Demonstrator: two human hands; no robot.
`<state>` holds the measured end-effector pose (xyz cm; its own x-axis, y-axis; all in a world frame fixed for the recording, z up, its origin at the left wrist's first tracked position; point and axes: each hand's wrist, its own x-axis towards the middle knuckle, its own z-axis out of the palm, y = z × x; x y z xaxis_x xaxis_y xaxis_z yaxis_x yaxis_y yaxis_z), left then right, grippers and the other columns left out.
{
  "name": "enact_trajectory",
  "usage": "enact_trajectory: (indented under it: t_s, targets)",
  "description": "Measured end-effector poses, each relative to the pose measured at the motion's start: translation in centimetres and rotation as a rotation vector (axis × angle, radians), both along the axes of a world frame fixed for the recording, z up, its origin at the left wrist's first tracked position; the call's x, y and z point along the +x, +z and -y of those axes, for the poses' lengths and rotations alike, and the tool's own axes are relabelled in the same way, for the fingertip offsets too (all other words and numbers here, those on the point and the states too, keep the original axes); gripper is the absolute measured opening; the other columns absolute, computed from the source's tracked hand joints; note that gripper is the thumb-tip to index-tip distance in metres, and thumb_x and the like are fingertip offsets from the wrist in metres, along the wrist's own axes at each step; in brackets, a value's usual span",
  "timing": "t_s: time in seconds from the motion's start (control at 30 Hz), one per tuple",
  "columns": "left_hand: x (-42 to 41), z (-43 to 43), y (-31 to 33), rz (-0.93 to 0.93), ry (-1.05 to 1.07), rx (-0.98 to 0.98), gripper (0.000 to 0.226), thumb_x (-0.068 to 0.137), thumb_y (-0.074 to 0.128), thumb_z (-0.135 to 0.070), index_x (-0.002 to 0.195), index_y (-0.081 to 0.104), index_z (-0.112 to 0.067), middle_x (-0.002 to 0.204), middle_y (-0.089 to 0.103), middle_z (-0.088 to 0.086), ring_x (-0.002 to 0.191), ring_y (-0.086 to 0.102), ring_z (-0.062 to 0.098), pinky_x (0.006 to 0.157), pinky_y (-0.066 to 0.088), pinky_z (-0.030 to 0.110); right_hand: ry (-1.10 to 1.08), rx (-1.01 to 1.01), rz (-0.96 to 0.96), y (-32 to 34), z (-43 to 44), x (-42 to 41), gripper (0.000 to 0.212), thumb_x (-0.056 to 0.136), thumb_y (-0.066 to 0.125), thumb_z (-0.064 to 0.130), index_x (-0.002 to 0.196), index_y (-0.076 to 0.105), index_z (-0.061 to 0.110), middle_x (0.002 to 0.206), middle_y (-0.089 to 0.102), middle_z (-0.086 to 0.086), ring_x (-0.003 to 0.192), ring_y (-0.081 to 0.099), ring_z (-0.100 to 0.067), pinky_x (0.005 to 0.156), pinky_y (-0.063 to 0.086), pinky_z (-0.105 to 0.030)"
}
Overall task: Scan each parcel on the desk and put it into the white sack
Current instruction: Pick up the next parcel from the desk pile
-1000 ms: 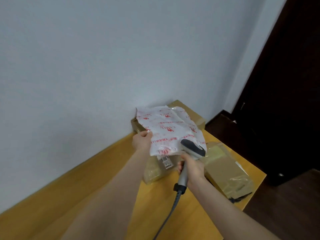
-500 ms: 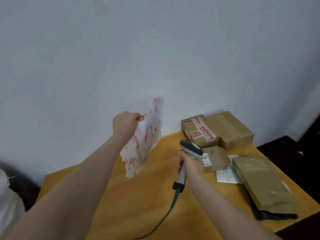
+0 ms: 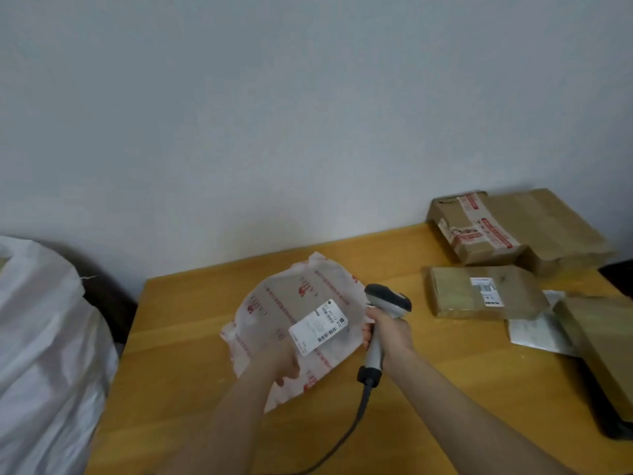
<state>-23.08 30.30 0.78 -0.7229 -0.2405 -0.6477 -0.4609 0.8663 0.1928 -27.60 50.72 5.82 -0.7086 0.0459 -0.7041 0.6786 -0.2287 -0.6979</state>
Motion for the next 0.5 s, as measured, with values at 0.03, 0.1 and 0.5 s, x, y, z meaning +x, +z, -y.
enact_trajectory:
  t_s: [0.03, 0.1, 0.5]
  targets:
    - [-0.2, 0.5, 0.2, 0.038, -0.015, 0.02, 0.017, 0.092, 0.059, -0.019, 0.109, 0.062, -0.015, 0.09, 0.061, -0.006, 0.081, 0.063, 0.011, 0.057, 0.042, 0.012, 0.009, -0.005, 0.02, -0.6, 0.9, 0.1, 0.015, 0.085, 0.064, 0.006, 0.072, 0.059, 0.0, 0.052, 0.054, -0.009, 0.045, 0.048, -0.021, 0.049, 0.042, -0.03]
    - [-1.3, 2.3, -0.2, -0.105, -0.004, -0.02, 0.004, 0.093, 0.056, -0.025, 0.095, 0.058, -0.022, 0.082, 0.053, -0.01, 0.091, 0.061, 0.013, 0.066, 0.041, 0.015, 0.018, -0.01, 0.053, -1.7, 2.5, 0.0, 0.014, 0.086, 0.066, 0.007, 0.074, 0.061, 0.0, 0.055, 0.056, -0.009, 0.045, 0.05, -0.019, 0.05, 0.044, -0.029]
    - [-10.7, 10.0, -5.1, -0.272, 0.059, 0.011, 0.108, 0.07, 0.075, -0.052, 0.151, 0.009, -0.022, 0.151, 0.023, 0.014, 0.14, 0.021, 0.035, 0.108, 0.028, 0.053, -0.011, 0.146, 0.181, -8.8, 6.2, -0.7, 0.022, 0.083, 0.073, 0.014, 0.096, 0.06, 0.003, 0.083, 0.063, -0.012, 0.073, 0.06, -0.025, 0.08, 0.056, -0.044]
